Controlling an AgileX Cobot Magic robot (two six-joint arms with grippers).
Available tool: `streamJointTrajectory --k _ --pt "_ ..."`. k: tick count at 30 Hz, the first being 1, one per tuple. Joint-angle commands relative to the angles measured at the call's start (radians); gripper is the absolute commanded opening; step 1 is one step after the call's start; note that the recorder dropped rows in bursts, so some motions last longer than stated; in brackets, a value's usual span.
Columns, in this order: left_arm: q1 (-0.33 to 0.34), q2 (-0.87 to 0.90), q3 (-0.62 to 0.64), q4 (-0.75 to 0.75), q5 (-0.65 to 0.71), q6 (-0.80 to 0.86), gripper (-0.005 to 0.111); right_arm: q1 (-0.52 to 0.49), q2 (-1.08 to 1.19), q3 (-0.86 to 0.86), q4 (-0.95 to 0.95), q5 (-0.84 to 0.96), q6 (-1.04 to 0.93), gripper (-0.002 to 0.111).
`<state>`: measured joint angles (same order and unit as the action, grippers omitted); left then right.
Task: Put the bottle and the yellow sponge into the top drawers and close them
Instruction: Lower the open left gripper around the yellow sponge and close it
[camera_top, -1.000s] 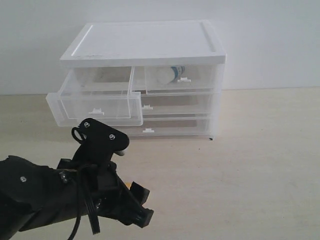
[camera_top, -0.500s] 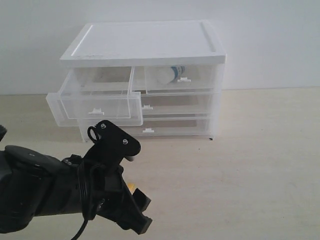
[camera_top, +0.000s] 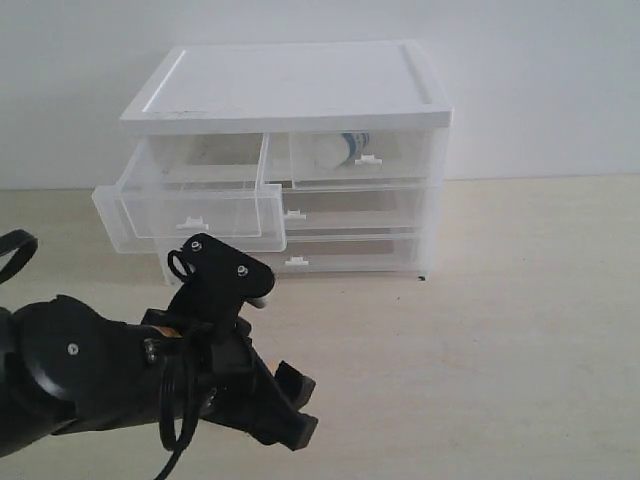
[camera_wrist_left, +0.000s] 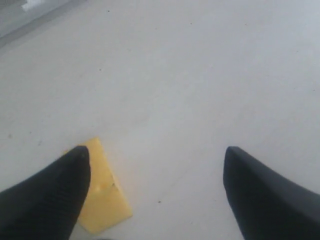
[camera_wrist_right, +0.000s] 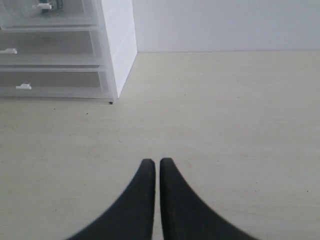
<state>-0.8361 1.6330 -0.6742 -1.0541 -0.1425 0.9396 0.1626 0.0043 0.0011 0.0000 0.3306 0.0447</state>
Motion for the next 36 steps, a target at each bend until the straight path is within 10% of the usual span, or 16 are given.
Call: streamJointTrajectory --k 1,24,32,36 --pt "0.020 -0.001 0.021 0.167 0.013 -0.230 0.069 -0.003 -0.004 -0.001 -0.006 -0.008 0.000 0.001" --pt "0.183 0.079 -0.090 0.303 0.328 -0.258 0.069 -0.003 -0.004 -0.001 -0.006 -0.008 0.000 0.001" --pt "0.187 0.099 -0.213 0.975 0.530 -0.840 0.069 -0.003 -0.004 -0.001 -0.006 -0.008 0.000 0.001" --pt "0.187 0.100 -0.215 1.054 0.469 -0.857 0.069 -0.003 -0.004 -0.001 -0.006 -0.008 0.000 0.001"
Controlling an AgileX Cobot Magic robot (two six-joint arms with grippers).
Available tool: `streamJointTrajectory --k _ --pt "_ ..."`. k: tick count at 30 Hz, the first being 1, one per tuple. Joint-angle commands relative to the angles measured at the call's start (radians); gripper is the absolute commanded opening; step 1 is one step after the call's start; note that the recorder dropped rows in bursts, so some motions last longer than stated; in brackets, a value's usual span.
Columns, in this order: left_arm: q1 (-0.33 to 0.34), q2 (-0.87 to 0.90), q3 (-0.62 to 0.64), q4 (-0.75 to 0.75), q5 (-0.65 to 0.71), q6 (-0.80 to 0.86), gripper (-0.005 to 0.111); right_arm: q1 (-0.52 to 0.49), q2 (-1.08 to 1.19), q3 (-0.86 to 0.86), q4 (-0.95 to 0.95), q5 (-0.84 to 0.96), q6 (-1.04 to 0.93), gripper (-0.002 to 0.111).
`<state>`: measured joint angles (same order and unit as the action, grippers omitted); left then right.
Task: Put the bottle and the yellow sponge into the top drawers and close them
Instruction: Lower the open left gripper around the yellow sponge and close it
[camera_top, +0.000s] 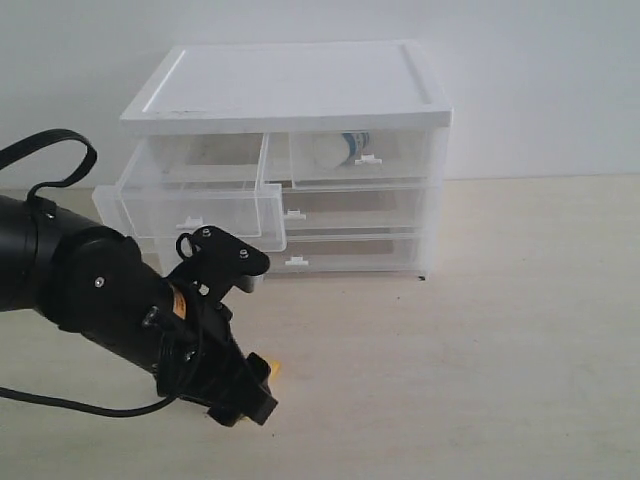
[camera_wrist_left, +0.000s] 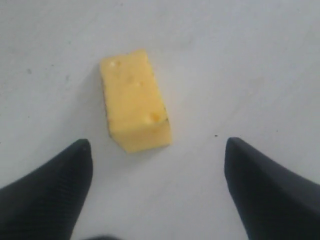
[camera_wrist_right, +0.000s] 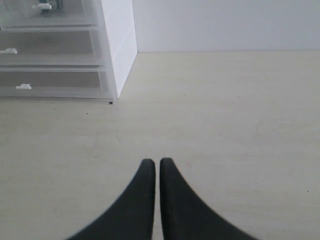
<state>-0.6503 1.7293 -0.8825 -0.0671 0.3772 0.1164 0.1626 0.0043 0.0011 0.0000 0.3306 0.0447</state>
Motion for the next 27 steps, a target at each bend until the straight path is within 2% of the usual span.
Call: streamJointTrajectory --k 1,10,16,22,27 --pt "0.001 0.004 -0.007 0.067 -0.063 -0.034 0.069 -0.003 -0.004 -0.001 -0.006 -0.008 0.000 0.001" --pt "0.036 0.044 -0.007 0.045 -0.070 -0.034 0.069 -0.003 -0.004 -0.001 -0.006 -0.006 0.000 0.001" --pt "0.038 0.111 -0.007 0.030 -0.141 -0.034 0.069 -0.003 -0.004 -0.001 -0.006 -0.008 0.000 0.001" --pt "0.038 0.113 -0.007 0.019 -0.153 -0.034 0.069 -0.003 -0.004 -0.001 -0.006 -0.008 0.000 0.001" --pt "0.038 0.115 -0.007 -0.002 -0.166 -0.034 0.060 -0.003 -0.004 -0.001 -0.006 -0.008 0.000 0.001"
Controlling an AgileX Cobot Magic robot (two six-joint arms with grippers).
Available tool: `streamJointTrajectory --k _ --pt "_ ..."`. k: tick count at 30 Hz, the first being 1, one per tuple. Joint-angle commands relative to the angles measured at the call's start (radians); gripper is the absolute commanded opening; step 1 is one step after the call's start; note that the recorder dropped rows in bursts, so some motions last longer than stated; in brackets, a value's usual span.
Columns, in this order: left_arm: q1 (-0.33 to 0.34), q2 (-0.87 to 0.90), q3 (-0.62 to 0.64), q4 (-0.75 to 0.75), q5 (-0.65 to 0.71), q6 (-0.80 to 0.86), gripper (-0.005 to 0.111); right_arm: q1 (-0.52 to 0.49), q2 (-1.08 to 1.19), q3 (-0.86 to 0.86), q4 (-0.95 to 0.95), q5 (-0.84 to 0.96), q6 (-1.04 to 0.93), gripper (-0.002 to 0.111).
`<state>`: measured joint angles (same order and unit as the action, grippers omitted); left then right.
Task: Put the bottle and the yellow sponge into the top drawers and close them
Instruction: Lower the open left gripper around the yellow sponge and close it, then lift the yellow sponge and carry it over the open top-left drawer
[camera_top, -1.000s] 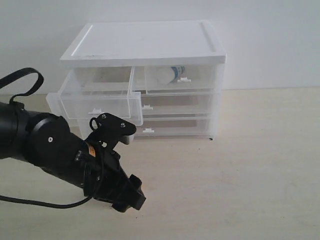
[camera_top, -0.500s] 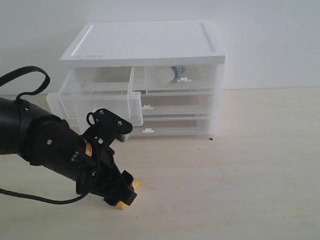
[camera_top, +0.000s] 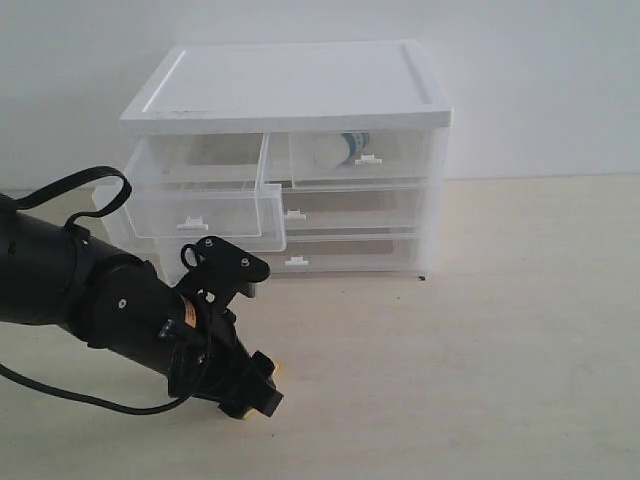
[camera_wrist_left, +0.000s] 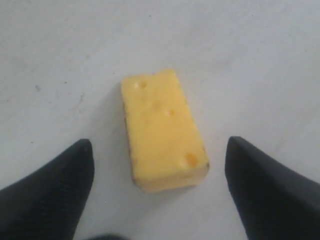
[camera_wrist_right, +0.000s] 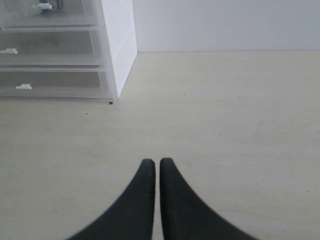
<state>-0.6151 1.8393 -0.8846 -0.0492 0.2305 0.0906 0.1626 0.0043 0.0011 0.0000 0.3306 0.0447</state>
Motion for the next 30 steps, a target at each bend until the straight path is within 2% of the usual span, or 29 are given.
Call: streamJointTrajectory --k 1,9,13,18,21,26,30 --pt "0.002 0.005 -0.005 -0.020 -0.020 -0.008 0.056 -0.003 -0.004 -0.001 -0.006 -0.008 0.000 0.001" --pt "0.002 0.021 -0.005 -0.009 -0.015 -0.003 0.004 -0.003 -0.004 -0.001 -0.006 -0.008 0.000 0.001" --pt "0.002 0.001 -0.005 -0.006 0.020 0.007 0.004 -0.003 -0.004 -0.001 -0.006 -0.008 0.000 0.001" --pt "-0.004 -0.100 -0.005 -0.006 0.178 0.013 0.004 -0.003 -0.004 -0.001 -0.006 -0.008 0.000 0.001" --pt "-0.035 -0.165 -0.005 -0.006 0.280 0.028 0.004 -0.003 -0.004 -0.001 -0.006 -0.008 0.000 0.001" --pt "-0.107 -0.291 -0.005 -0.011 0.307 0.067 0.004 -0.003 -0.004 -0.001 -0.006 -0.008 0.000 0.001" --pt "-0.137 -0.405 -0.007 -0.110 0.361 0.213 0.004 -0.003 -0.004 -0.001 -0.006 -0.008 0.000 0.001"
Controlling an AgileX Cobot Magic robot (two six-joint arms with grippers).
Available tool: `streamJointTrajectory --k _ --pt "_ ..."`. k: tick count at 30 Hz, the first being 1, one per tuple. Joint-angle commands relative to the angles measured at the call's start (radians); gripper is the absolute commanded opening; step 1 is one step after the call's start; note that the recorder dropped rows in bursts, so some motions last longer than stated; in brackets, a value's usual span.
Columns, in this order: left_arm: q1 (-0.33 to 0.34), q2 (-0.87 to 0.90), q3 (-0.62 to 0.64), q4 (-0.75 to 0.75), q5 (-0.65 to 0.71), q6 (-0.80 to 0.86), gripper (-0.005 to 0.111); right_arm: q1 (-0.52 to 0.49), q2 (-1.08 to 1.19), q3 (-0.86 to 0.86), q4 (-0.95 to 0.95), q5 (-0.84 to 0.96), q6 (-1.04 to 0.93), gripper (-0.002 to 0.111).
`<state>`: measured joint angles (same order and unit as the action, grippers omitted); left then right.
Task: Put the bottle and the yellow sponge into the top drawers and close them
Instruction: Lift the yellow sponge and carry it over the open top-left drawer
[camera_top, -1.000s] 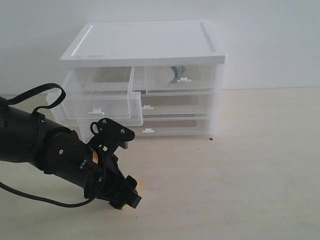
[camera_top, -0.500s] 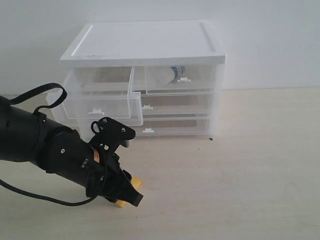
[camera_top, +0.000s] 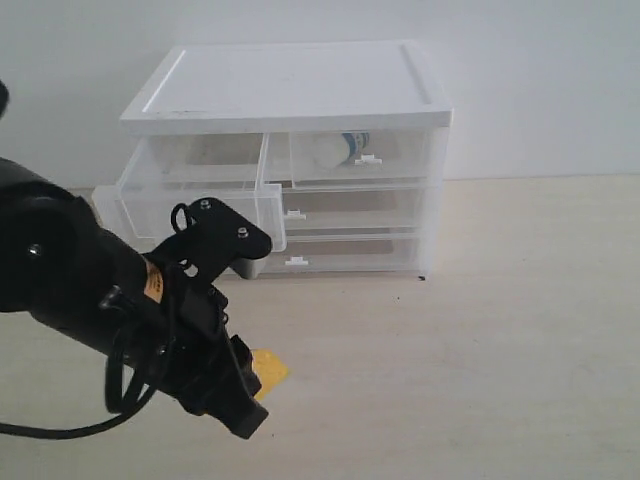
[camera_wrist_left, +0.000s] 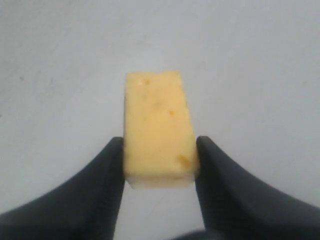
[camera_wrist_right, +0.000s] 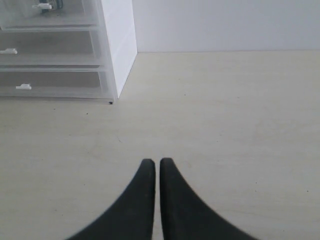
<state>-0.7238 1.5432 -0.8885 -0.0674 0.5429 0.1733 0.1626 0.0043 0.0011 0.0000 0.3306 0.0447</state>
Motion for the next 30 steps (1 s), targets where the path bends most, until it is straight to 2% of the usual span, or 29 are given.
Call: streamJointTrajectory --k 1,5,8,11,15,22,30 --pt "-0.028 -0.140 -0.003 -0.127 0.053 0.183 0.004 -0.003 -0.004 -0.001 -0.006 -0.008 0.000 0.001" --pt "-0.026 -0.235 -0.035 -0.216 0.109 0.406 0.004 -0.003 -0.004 -0.001 -0.006 -0.008 0.000 0.001" --pt "-0.026 -0.269 -0.097 -0.241 0.243 0.573 0.004 -0.003 -0.004 -0.001 -0.006 -0.008 0.000 0.001" --pt "-0.009 -0.270 -0.200 -0.220 0.365 0.640 0.004 -0.003 -0.004 -0.001 -0.006 -0.008 0.000 0.001" --pt "0.057 -0.261 -0.341 -0.204 0.428 0.655 0.004 -0.003 -0.004 -0.001 -0.006 -0.008 0.000 0.001" --pt "0.208 -0.185 -0.537 -0.198 0.613 0.827 0.004 -0.003 -0.004 -0.001 -0.006 -0.008 0.000 0.001" --pt "0.324 -0.037 -0.654 -0.198 0.610 0.927 0.004 -0.003 -0.004 -0.001 -0.006 -0.008 0.000 0.001"
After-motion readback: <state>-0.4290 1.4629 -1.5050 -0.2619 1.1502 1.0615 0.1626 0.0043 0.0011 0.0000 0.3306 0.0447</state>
